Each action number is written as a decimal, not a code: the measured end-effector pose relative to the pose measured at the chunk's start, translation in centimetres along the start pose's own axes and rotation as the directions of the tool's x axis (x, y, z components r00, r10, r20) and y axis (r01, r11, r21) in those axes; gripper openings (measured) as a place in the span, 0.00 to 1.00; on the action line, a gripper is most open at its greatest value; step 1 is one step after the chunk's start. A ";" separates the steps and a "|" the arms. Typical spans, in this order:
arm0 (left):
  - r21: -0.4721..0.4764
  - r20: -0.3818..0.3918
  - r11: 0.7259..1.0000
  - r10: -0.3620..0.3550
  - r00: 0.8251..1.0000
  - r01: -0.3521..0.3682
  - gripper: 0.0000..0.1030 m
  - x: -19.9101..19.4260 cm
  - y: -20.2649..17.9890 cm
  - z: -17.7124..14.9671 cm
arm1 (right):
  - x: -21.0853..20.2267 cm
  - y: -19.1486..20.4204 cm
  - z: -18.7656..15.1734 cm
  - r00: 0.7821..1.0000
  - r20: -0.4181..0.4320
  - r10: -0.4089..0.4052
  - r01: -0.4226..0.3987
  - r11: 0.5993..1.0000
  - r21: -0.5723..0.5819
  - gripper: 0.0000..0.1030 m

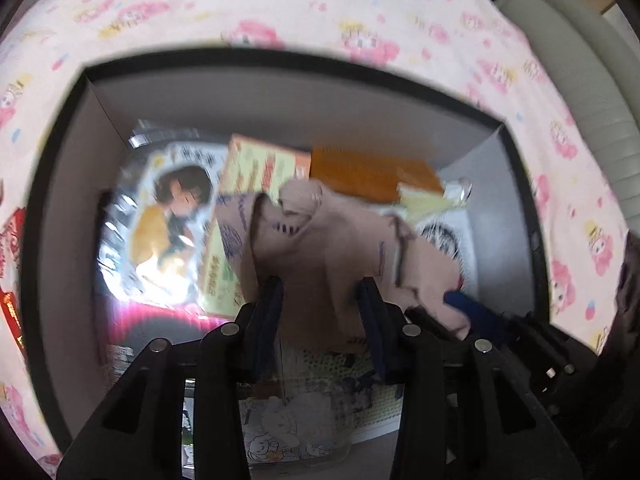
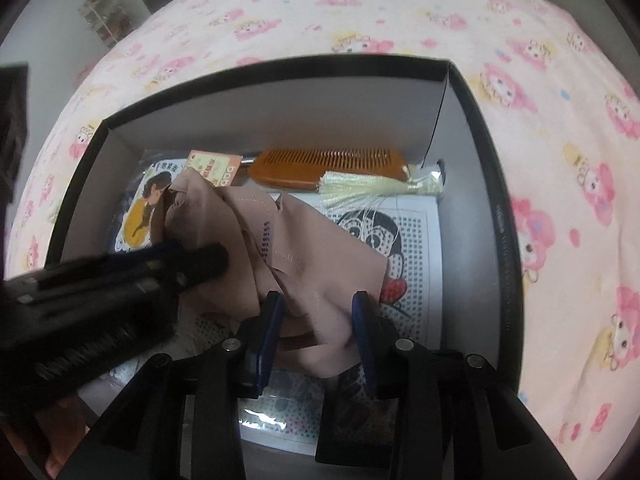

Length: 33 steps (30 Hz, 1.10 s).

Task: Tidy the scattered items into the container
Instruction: 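Lower the beige fabric into the box and open the left gripper, then withdraw the left gripper from the box toward the red envelope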

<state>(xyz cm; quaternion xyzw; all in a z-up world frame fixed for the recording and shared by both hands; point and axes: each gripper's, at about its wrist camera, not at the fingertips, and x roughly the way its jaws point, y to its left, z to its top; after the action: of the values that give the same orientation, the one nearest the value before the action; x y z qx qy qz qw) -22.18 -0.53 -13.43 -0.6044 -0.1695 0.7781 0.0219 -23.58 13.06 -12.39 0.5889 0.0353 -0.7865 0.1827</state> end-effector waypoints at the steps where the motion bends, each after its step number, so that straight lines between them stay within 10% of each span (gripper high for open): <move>1: 0.010 0.004 1.000 -0.002 1.000 0.002 0.42 -0.1 -0.1 -0.1 | 0.0 0.1 -0.1 1.000 -0.001 0.001 -0.001 1.000 -0.002 0.31; 19: 0.057 0.262 0.998 -0.010 0.965 -0.005 0.44 -9.0 -1.3 -3.4 | -8.2 1.2 -3.0 0.979 0.204 -0.018 0.012 0.999 0.030 0.48; 33: 0.112 0.317 0.994 -0.024 0.948 -0.013 0.47 -14.7 0.1 -9.6 | -11.5 4.4 -7.2 0.950 0.311 -0.010 0.003 1.000 0.021 0.48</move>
<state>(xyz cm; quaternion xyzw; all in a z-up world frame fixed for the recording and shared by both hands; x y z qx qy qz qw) -9.13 -1.86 -1.76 -0.4685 -0.1282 0.8736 0.0306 -12.81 13.75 -3.03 0.4591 0.0001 -0.8705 0.1776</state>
